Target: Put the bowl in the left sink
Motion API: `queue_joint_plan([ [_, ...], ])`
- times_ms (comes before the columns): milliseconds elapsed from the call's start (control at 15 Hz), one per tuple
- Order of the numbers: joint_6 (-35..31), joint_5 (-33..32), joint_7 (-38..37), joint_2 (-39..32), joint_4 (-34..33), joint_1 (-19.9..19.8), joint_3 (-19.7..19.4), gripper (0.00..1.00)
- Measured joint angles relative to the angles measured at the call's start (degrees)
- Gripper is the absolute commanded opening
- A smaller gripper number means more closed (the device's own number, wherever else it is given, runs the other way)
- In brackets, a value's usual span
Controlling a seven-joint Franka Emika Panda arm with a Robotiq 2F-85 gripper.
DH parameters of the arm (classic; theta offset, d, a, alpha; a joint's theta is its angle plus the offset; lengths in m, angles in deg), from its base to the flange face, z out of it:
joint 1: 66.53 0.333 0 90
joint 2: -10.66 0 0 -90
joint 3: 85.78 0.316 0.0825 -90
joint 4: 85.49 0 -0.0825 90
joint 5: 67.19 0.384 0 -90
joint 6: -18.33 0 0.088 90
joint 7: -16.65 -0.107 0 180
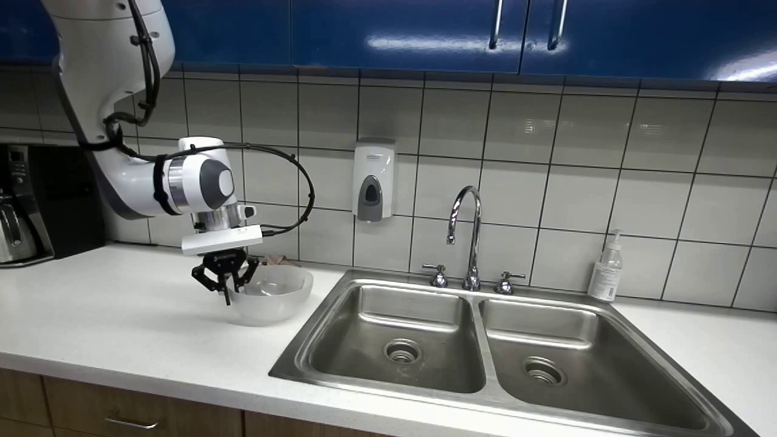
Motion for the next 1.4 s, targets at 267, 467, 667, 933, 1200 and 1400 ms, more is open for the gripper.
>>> queue_joint_plan([
  [267, 0.10, 0.10, 0.04, 0.04, -0.34, -0.04, 0.03, 0.01],
  [467, 0.12, 0.11, 0.04, 0.04, -0.34, -0.05, 0.03, 0.01],
  [667, 0.26, 0.11, 0.01, 0.08, -0.42, -0.10, 0.03, 0.01],
  [933, 4.26, 0.05, -0.77, 1.57, -1.35, -0.42, -0.70, 0.01],
  [1200, 8.34, -0.72, -0.77, 4.94, -1.79, -0.85, -1.64, 0.01],
  [1400, 10.56, -0.96, -0.77, 7.29, -1.82, -1.32, -2.05, 0.01],
])
